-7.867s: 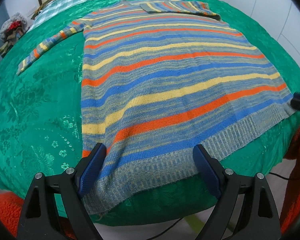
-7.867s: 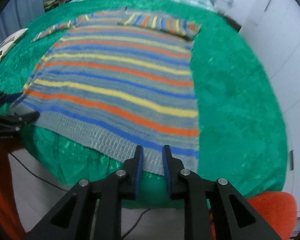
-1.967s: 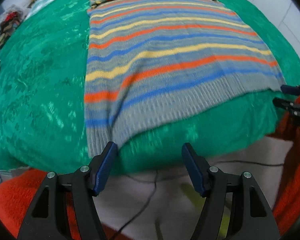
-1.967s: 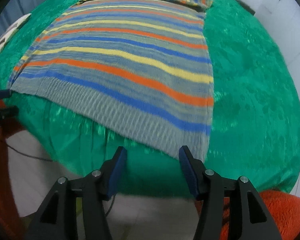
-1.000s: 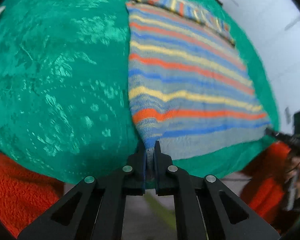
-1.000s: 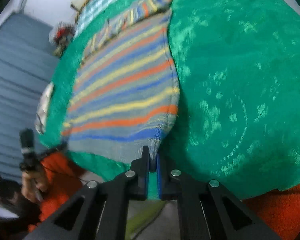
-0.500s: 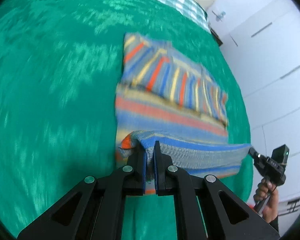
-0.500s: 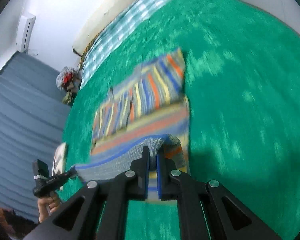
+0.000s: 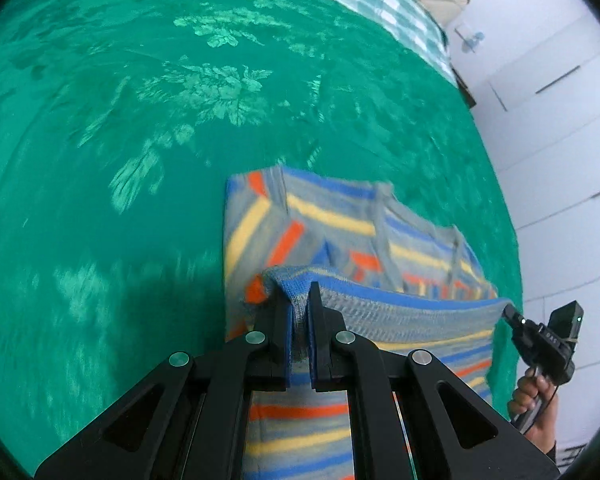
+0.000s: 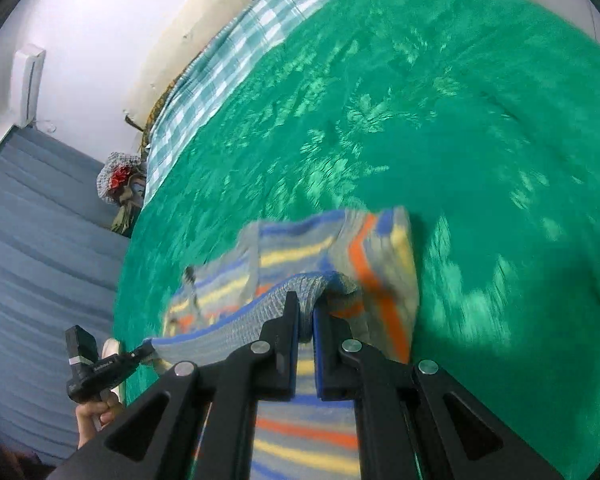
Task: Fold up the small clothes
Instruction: 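Grasp the hem with both grippers and fold it up over the collar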
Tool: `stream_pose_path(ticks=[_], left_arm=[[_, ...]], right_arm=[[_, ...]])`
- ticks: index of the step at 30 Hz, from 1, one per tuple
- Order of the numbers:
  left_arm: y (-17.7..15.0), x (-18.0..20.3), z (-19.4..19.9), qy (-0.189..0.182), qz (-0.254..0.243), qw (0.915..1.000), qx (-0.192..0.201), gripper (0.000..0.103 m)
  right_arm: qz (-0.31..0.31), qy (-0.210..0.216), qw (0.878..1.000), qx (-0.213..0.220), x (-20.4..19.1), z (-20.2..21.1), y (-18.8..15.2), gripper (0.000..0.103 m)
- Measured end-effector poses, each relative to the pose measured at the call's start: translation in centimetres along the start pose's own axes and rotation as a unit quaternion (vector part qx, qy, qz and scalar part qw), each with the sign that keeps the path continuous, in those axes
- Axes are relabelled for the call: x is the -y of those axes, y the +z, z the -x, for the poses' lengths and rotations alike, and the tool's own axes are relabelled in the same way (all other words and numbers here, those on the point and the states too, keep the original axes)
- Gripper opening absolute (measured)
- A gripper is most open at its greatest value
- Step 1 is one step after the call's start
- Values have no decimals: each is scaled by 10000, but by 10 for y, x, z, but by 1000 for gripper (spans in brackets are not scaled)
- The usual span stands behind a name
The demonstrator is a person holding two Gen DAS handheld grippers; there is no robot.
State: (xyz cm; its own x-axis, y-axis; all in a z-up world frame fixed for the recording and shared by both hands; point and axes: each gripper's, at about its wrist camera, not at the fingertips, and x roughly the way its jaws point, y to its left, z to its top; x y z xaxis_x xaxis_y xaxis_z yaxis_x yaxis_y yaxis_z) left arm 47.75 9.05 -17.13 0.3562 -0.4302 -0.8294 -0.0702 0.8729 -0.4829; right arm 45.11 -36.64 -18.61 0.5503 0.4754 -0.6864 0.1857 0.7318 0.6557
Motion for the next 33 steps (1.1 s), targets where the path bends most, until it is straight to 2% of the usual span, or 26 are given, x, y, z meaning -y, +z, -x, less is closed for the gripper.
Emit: stream_pose_path(ticks=[4,5,6,8,10,13,16,19,22,23,24,25,26,27,28,29,30,31,33], left_arm=[[37,-3,-18,-36,111,9999,43,8],[47,-5,-19,-9,179,9997,145,15],[59,-8,-16,105,298,9987,403,31],[75,-16,-7,257,585,9945,833,53],[85,-26,5,186,931,9886,1172,54],[80,-28,22,107,892,9869,1340,54],[50,-11,35,337,113,9910,1293,54],[-6,17,41,393,-893,9892,1090,57],[-75,42,31,496,-1813,9794,733,60],[-94,48,23,605,-2036,9754,591,60],[-116,48,16,733,-2229,9713,400,55],[-134,43,7,916,-2319,9683,153,46],[-149,34,-1,1175,-2299,9660,-108,35],[-162,23,4,1213,-2207,9677,-65,34],[-168,18,11,1273,-2172,9678,36,32],[-174,15,18,1510,-2171,9644,85,35],[-179,12,25,1803,-2104,9608,74,40],[-182,10,33,1763,-1981,9642,79,46],[-195,4,49,1506,-1689,9740,112,60]], right_arm=[[-334,265,9991,-67,18,-29,27,7],[-539,449,9975,88,26,-34,36,8],[-673,481,9962,283,31,-34,41,13],[-968,433,9921,677,40,-31,52,13],[-1146,383,9887,882,43,-28,59,13],[-618,112,9938,920,27,-15,62,13],[286,-248,9969,697,-2,-5,48,13],[1419,-502,9882,292,-38,5,9,13],[2469,-578,9670,-233,-64,8,-45,20],[2837,-726,9552,-429,-68,7,-68,20],[3129,-967,9427,-641,-67,4,-89,20],[3265,-1237,9332,-854,-62,1,-105,19],[3322,-1699,9203,-1174,-46,-3,-123,16],[3335,-2015,9116,-1309,-32,-1,-136,16],[3369,-2024,9128,-1112,-22,11,-144,15],[3340,-2086,9138,-996,-19,24,-148,21],[3240,-2189,9157,-930,-18,32,-150,34],[3083,-2300,9199,-765,-18,47,-153,34],[3065,-2167,9252,-557,-23,65,-163,34]])
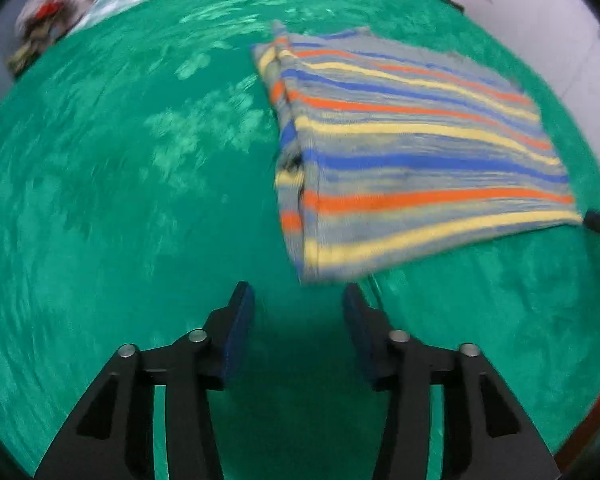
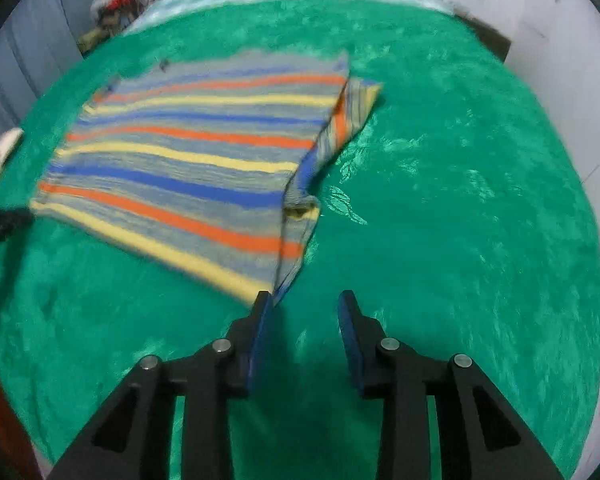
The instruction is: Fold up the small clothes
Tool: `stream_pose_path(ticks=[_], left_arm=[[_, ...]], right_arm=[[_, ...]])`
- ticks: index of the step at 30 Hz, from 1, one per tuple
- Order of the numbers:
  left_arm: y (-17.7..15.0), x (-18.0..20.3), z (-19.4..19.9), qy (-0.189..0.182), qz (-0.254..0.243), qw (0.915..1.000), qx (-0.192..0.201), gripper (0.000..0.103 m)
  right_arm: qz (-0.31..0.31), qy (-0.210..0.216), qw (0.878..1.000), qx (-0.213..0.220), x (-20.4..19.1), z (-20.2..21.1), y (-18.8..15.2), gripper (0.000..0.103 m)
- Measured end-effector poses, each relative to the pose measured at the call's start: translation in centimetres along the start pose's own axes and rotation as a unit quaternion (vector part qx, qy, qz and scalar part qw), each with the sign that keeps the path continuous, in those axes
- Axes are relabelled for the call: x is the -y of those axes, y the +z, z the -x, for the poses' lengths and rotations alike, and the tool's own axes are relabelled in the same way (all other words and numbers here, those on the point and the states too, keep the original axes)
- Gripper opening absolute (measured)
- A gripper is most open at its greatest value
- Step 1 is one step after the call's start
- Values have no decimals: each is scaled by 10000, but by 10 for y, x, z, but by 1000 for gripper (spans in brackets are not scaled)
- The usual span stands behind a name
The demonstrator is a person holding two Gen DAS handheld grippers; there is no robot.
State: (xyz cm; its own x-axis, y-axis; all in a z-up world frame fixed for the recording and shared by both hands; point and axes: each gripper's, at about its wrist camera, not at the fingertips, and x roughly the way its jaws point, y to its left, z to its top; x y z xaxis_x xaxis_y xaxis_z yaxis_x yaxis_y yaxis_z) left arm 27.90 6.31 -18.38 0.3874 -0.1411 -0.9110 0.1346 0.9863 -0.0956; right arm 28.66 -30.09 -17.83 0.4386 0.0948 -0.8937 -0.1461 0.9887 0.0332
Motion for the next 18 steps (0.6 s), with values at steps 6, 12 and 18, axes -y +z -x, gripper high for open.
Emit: stream_pose_path(ticks=[6,12,18], left_arm=[[-50,13,8,237,219,9992,224,82],[-78,18,2,544,400,9964,507,93],[-42,-1,7,-192,880,9941,607,93]], right_arm=[[-199,196,9989,386,-28,24,-52,34],[-488,206,9969,580,-49,17,-93,39],[-1046,803,9884,749,-28,21,-70,58]])
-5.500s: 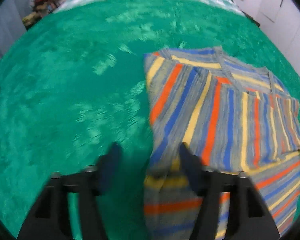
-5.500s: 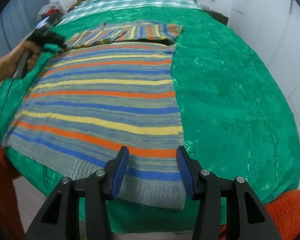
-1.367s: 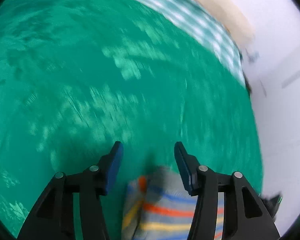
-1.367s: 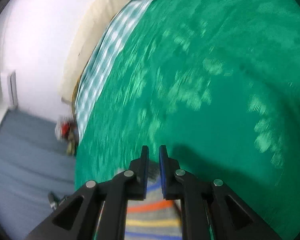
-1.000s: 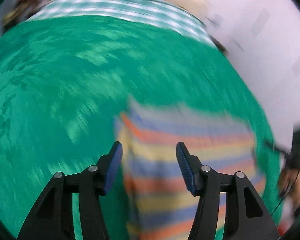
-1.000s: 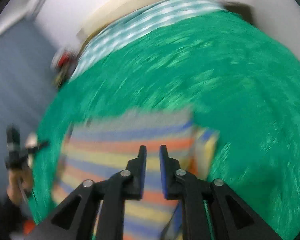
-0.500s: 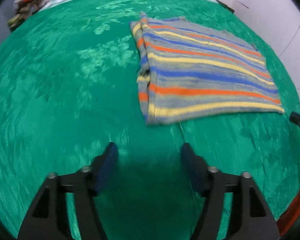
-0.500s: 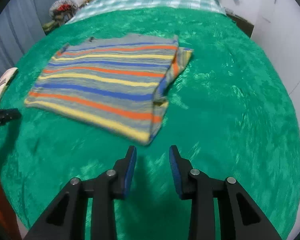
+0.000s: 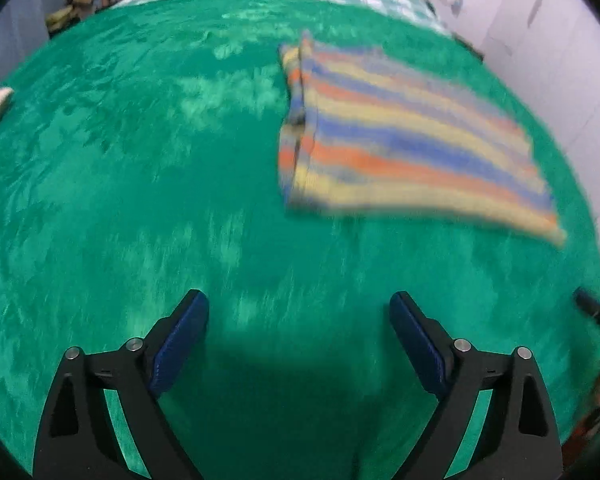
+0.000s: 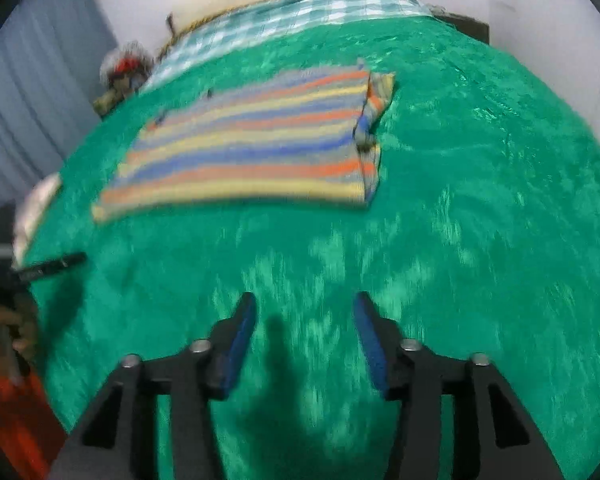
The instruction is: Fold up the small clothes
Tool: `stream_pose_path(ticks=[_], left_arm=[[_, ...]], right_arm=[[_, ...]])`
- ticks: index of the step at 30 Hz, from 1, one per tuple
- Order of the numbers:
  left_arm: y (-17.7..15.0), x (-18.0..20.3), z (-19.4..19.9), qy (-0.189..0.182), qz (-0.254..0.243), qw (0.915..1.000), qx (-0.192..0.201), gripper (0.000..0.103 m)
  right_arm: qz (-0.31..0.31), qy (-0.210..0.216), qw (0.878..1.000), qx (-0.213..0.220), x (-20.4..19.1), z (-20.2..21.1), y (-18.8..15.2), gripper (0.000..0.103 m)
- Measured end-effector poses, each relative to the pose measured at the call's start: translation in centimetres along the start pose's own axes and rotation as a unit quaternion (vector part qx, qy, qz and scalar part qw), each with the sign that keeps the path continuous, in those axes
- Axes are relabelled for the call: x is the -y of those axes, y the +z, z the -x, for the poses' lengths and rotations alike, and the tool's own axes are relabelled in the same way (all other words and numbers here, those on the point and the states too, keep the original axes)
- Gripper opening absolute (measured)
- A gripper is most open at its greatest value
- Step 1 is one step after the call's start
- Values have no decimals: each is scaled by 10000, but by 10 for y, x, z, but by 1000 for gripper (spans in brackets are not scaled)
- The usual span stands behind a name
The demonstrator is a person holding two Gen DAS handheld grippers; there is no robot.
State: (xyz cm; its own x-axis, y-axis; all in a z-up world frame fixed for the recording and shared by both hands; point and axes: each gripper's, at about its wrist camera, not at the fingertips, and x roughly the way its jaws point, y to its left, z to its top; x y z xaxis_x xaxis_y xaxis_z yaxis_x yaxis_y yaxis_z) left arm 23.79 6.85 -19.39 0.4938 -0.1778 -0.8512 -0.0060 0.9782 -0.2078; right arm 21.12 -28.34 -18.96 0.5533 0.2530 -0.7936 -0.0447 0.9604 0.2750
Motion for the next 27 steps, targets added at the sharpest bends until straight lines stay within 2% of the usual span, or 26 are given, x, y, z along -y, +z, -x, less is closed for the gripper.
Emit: stream_pose_path(ticks=[2,3,5,7,9,10,11,12,13,16,22,24,26,27], left_arm=[[24,-4,-7,-349,297,9989,131,94],[36,-6,-18,-474,417,9980,15,94],[52,-8,-43,-468,627,9965,-279,94],[61,-9,-53,-394,776,9960,-201,94],[67,-7,-54,-518,900,9945,-105,88],[68,-6,-55,-604,924,9938,-112,66],[68,-5,-58,-651,913,9935,-181,37],[68,-3,-63,-621,873,9938,-311,15],[68,-3,-65,-628,849,9937,-367,10],[73,-9,-60,-785,814,9923,-498,6],[76,-19,-23,-1075,455,9899,-804,5],[72,-21,-14,-1041,302,9902,-885,5],[65,-23,-26,-878,247,9895,-1124,7],[58,-23,-39,-744,211,9881,-1328,11]], right_arm=[[-414,185,9988,167,14,-6,24,58],[-574,267,9978,208,20,-10,32,58],[-1067,521,9929,99,35,-30,53,59],[-1615,488,9857,28,53,-50,64,59],[-1960,722,9779,-30,63,-66,68,56],[-1971,818,9769,-79,62,-71,70,36],[-1877,856,9782,-238,60,-76,72,21],[-1790,847,9794,-397,57,-80,73,8],[-1723,834,9803,-497,56,-82,73,7],[-1590,766,9833,-455,56,-71,77,7],[-1527,1128,9796,-656,49,-42,82,7],[-1414,1175,9798,-785,45,-31,77,7],[-1360,1109,9800,-938,45,-35,72,7],[-1311,939,9807,-1110,45,-44,66,7]])
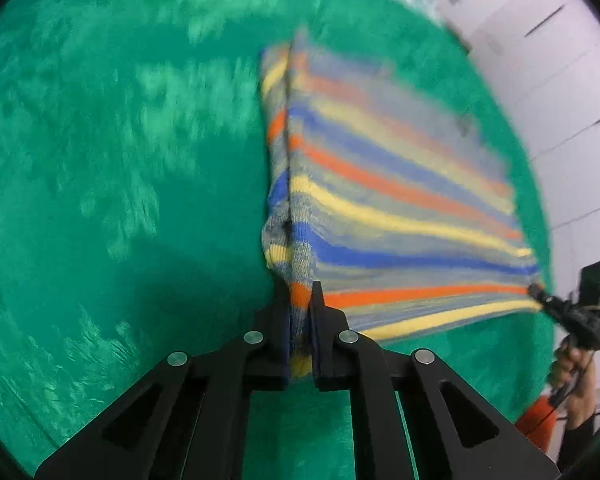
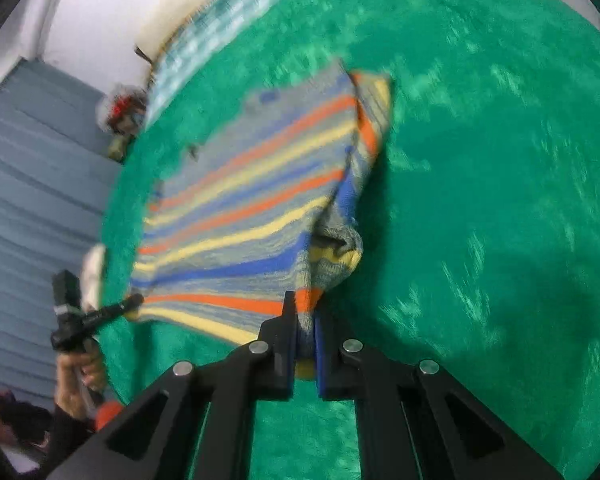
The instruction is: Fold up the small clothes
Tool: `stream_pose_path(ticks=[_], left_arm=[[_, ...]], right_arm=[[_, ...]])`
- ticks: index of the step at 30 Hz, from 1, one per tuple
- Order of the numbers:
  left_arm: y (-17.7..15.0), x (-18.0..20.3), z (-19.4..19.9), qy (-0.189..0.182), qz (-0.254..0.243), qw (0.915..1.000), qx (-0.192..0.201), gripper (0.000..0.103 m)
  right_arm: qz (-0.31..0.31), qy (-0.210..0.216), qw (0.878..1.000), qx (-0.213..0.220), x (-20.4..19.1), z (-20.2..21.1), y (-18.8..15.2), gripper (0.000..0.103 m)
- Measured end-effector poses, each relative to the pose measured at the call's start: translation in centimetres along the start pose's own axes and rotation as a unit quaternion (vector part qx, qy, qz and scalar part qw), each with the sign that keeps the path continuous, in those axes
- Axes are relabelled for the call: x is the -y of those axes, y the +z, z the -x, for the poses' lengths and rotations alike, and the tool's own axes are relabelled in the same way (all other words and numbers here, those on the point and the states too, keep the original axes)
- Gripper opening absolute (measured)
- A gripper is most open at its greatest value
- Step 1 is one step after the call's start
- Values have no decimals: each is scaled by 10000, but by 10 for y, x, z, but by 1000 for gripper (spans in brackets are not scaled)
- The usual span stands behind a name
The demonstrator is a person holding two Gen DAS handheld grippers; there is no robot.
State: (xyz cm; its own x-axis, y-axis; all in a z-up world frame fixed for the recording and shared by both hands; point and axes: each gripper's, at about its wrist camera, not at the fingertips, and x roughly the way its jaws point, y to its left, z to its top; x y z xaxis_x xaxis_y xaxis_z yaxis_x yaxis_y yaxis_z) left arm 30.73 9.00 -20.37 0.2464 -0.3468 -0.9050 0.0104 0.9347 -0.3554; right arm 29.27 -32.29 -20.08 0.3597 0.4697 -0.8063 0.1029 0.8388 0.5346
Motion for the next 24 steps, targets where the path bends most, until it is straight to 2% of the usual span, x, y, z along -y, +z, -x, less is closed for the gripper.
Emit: stream_pose_path(ticks=[2,3,4,5,6,8,10,12,14,17,19,20,21,24], left_arm=[[-4,0,-10,133,-8,9999,74,13],[-7,2,-6,142,3,9997,189,19],[-9,4,-1,199,19,9995,252,28],[-13,6,5,342,-2,9989,326,47],[-18,12,15,616,-108,9969,487,54],[-31,27,34,1097,-479,9890,874,55],[-43,54,49,1180,-925,9820,1151,55],[-55,93,52,1022,-1456,9753,1313,56],[-65,132,47,742,-1973,9687,1313,59],[-82,210,19,205,-2921,9483,1222,64],[-86,243,-1,36,-3313,9355,1225,68],[-89,263,-14,-44,-3486,9293,1219,74],[-91,282,-30,-127,-3576,9262,1185,78],[-89,315,-61,-425,-3600,9261,1045,81]], right_arm=[[-50,-212,9995,-235,7,-20,-4,7],[-74,-242,9995,-208,8,-23,-5,7],[-95,-245,9996,-123,8,-22,-6,10],[-88,-240,9996,-80,7,-20,-6,15],[-56,-275,9996,-42,5,-17,-7,22],[130,-386,9992,21,2,-6,-8,33],[286,-517,9981,170,2,5,-4,41],[362,-576,9971,337,2,15,5,45],[341,-564,9968,454,4,25,16,46],[238,-364,9977,510,13,26,43,55],[170,-254,9986,435,22,23,57,55],[124,-147,9991,369,23,18,68,55],[91,-69,9994,317,25,13,75,55],[0,155,9998,92,34,-5,102,55]])
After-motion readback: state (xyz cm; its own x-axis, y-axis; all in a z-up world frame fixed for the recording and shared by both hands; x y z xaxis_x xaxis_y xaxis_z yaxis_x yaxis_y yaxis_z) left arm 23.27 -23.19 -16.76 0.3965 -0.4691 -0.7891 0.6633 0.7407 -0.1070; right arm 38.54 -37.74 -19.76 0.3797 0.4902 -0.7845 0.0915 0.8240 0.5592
